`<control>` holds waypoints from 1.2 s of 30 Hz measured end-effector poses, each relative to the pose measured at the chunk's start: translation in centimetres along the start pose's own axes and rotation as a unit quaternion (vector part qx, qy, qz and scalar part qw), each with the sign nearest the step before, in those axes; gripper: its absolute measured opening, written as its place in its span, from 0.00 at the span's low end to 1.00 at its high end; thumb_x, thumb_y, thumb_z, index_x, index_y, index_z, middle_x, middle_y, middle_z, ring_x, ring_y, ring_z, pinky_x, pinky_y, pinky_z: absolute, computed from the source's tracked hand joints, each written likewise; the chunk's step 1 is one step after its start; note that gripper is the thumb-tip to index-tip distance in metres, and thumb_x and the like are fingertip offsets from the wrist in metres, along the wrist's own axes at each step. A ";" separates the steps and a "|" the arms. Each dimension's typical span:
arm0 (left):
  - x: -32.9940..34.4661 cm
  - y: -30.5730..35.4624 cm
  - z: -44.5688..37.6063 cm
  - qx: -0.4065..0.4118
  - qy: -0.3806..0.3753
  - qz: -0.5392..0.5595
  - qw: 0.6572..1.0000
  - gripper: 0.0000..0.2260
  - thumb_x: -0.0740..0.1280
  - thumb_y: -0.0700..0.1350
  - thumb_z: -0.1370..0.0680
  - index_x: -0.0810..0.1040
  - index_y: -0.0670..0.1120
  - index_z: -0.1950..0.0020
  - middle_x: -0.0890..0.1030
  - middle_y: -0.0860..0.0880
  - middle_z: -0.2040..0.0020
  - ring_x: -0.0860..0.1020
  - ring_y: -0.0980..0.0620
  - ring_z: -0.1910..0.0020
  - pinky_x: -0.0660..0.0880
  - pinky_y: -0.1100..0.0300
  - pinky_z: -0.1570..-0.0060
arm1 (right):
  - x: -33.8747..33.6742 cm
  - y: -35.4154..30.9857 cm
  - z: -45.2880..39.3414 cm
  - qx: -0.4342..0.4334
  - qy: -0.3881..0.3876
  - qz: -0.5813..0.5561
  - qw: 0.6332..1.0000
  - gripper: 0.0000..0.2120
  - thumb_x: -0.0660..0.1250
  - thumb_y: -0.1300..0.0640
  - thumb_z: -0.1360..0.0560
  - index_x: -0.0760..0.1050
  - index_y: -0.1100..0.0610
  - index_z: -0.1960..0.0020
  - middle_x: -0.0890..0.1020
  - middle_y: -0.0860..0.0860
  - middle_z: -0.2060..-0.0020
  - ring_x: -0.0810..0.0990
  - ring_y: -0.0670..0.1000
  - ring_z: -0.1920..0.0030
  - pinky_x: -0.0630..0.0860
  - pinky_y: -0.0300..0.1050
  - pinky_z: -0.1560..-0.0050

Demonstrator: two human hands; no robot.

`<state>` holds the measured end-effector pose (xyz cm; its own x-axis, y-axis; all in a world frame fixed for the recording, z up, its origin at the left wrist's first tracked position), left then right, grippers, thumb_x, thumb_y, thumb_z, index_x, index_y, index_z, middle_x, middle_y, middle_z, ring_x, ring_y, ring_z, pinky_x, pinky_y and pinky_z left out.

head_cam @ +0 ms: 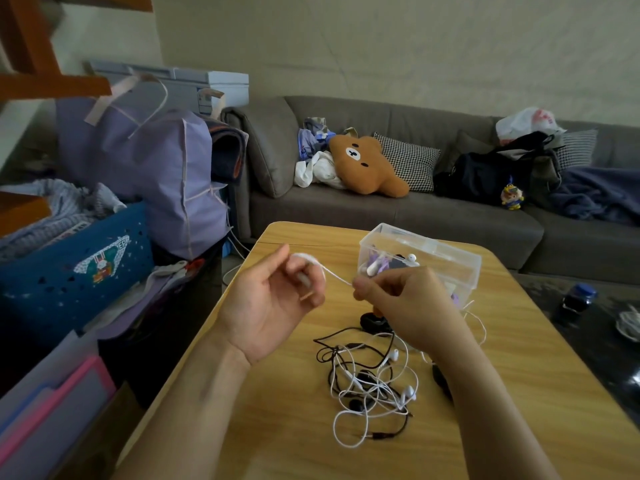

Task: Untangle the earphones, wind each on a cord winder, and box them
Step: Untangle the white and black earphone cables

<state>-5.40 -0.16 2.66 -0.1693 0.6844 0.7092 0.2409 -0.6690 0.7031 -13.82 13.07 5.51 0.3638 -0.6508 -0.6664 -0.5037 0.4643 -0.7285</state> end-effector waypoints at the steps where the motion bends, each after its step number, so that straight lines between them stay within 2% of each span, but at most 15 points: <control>1: -0.1 0.5 0.0 0.023 0.008 -0.015 1.000 0.13 0.55 0.48 0.19 0.70 0.46 0.60 0.80 0.44 0.59 0.80 0.47 0.58 0.67 0.53 0.56 | 0.5 -0.4 0.1 -0.006 -0.027 0.018 0.999 0.15 0.65 0.42 0.21 0.84 0.50 0.55 0.80 0.47 0.70 0.74 0.37 0.76 0.67 0.29 0.73; 4: -1.3 1.7 -0.1 0.091 0.071 -0.115 0.987 0.07 0.56 0.44 0.17 0.73 0.47 0.46 0.84 0.47 0.46 0.82 0.50 0.45 0.65 0.54 0.54 | 2.5 -1.7 0.9 -0.035 -0.117 0.078 0.989 0.14 0.63 0.43 0.20 0.83 0.49 0.51 0.79 0.45 0.70 0.74 0.35 0.75 0.68 0.29 0.72; 8: -2.1 2.8 0.7 0.170 0.166 -0.307 0.922 0.07 0.61 0.35 0.18 0.77 0.43 0.44 0.86 0.49 0.53 0.84 0.55 0.53 0.71 0.62 0.59 | 4.4 -3.5 2.1 -0.074 -0.190 0.084 0.975 0.12 0.64 0.43 0.20 0.83 0.48 0.49 0.79 0.44 0.70 0.76 0.37 0.71 0.69 0.31 0.69; 10: -1.3 2.7 0.8 0.187 0.145 -0.402 0.885 0.10 0.61 0.34 0.19 0.77 0.45 0.44 0.85 0.51 0.52 0.84 0.56 0.53 0.75 0.67 0.59 | 4.7 -4.6 2.5 -0.102 -0.199 0.076 0.972 0.10 0.65 0.45 0.20 0.83 0.48 0.49 0.78 0.44 0.72 0.73 0.38 0.73 0.68 0.32 0.70; 12: -0.4 2.0 0.5 0.180 0.097 -0.458 0.865 0.13 0.61 0.31 0.21 0.78 0.45 0.43 0.85 0.50 0.51 0.84 0.56 0.50 0.78 0.64 0.55 | 4.2 -5.7 2.8 -0.132 -0.182 0.059 0.973 0.11 0.65 0.46 0.20 0.83 0.50 0.53 0.77 0.47 0.73 0.71 0.41 0.74 0.68 0.36 0.72; 14: 0.3 1.2 0.1 0.159 0.043 -0.482 0.860 0.11 0.62 0.32 0.21 0.79 0.43 0.44 0.84 0.48 0.52 0.83 0.55 0.52 0.80 0.60 0.52 | 2.7 -6.3 2.6 -0.143 -0.123 0.022 0.982 0.12 0.66 0.48 0.20 0.83 0.53 0.56 0.76 0.47 0.75 0.69 0.43 0.76 0.67 0.37 0.74; 16: 1.3 0.3 0.1 0.136 -0.018 -0.455 0.880 0.09 0.60 0.35 0.20 0.79 0.38 0.49 0.82 0.47 0.59 0.80 0.55 0.60 0.75 0.65 0.58 | 0.5 -6.1 2.0 -0.135 -0.034 -0.014 0.990 0.12 0.67 0.50 0.20 0.82 0.53 0.60 0.76 0.43 0.76 0.70 0.42 0.76 0.66 0.33 0.74; 18: 2.3 -0.3 0.4 0.112 -0.061 -0.419 0.899 0.10 0.58 0.39 0.25 0.79 0.39 0.56 0.79 0.46 0.64 0.75 0.52 0.65 0.70 0.64 0.63 | -1.3 -5.7 1.8 -0.132 0.043 -0.014 0.990 0.14 0.68 0.51 0.21 0.82 0.52 0.64 0.78 0.47 0.75 0.71 0.43 0.75 0.66 0.34 0.74; 21: 3.0 -0.8 0.4 0.094 -0.071 -0.418 0.901 0.09 0.60 0.44 0.25 0.75 0.43 0.63 0.72 0.49 0.69 0.68 0.54 0.69 0.65 0.65 0.67 | -1.9 -5.0 1.7 -0.122 0.087 -0.023 0.988 0.14 0.69 0.53 0.22 0.83 0.55 0.65 0.78 0.49 0.74 0.71 0.45 0.74 0.66 0.35 0.73; 24: 2.5 -1.4 0.0 0.087 -0.047 -0.452 0.886 0.12 0.62 0.48 0.24 0.70 0.44 0.65 0.67 0.51 0.71 0.63 0.54 0.70 0.60 0.62 0.69 | -1.6 -4.3 1.5 -0.103 0.086 -0.015 0.991 0.12 0.70 0.54 0.23 0.83 0.54 0.65 0.75 0.42 0.79 0.72 0.41 0.75 0.66 0.31 0.73; 27: 1.5 -1.2 -0.2 0.069 -0.028 -0.418 0.905 0.15 0.63 0.46 0.22 0.68 0.45 0.68 0.65 0.50 0.73 0.61 0.53 0.72 0.57 0.57 0.70 | -2.0 -3.2 1.2 -0.083 0.094 -0.017 0.992 0.10 0.74 0.48 0.26 0.83 0.51 0.64 0.74 0.41 0.79 0.72 0.40 0.74 0.67 0.31 0.73; 29: 0.8 -0.4 -0.2 0.069 -0.001 -0.325 0.943 0.15 0.64 0.46 0.24 0.67 0.47 0.70 0.64 0.51 0.74 0.60 0.52 0.74 0.56 0.57 0.70 | -2.6 -2.1 0.9 -0.058 0.093 -0.033 0.993 0.12 0.73 0.44 0.27 0.82 0.51 0.62 0.74 0.44 0.77 0.71 0.40 0.75 0.67 0.31 0.74; 31: -0.3 0.3 -0.2 0.065 0.042 -0.173 0.982 0.13 0.66 0.47 0.25 0.69 0.48 0.69 0.65 0.51 0.74 0.61 0.53 0.75 0.56 0.59 0.70 | -2.8 -1.1 0.5 -0.031 0.066 -0.022 0.997 0.13 0.71 0.42 0.26 0.82 0.51 0.61 0.73 0.46 0.77 0.69 0.39 0.77 0.65 0.30 0.76; 33: -1.5 1.0 -0.3 0.075 0.077 -0.040 0.993 0.10 0.63 0.48 0.23 0.71 0.48 0.64 0.69 0.51 0.71 0.65 0.55 0.73 0.58 0.61 0.70 | -2.1 -0.4 0.2 -0.018 0.020 0.016 1.000 0.13 0.68 0.43 0.24 0.83 0.52 0.58 0.72 0.45 0.79 0.68 0.40 0.79 0.64 0.30 0.77; 36: -2.9 1.7 -0.3 0.096 0.103 0.030 0.990 0.09 0.60 0.48 0.19 0.77 0.44 0.49 0.79 0.49 0.59 0.76 0.54 0.63 0.64 0.62 0.68 | -0.6 0.1 0.3 -0.014 -0.055 0.059 0.997 0.13 0.65 0.44 0.21 0.83 0.51 0.54 0.74 0.43 0.80 0.67 0.40 0.80 0.64 0.30 0.76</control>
<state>-4.81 -3.34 1.82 -0.3354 0.5588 0.7584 0.4297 -0.6257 0.6510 -13.86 13.68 5.79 0.3833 -0.5222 -0.7619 -0.5690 0.5163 -0.6401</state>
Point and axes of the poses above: each hand's wrist, its own z-axis away from the middle knuckle, its own x-axis out of the palm, y = z × x, the point moved 10 cm from there along -z, towards the middle knuckle
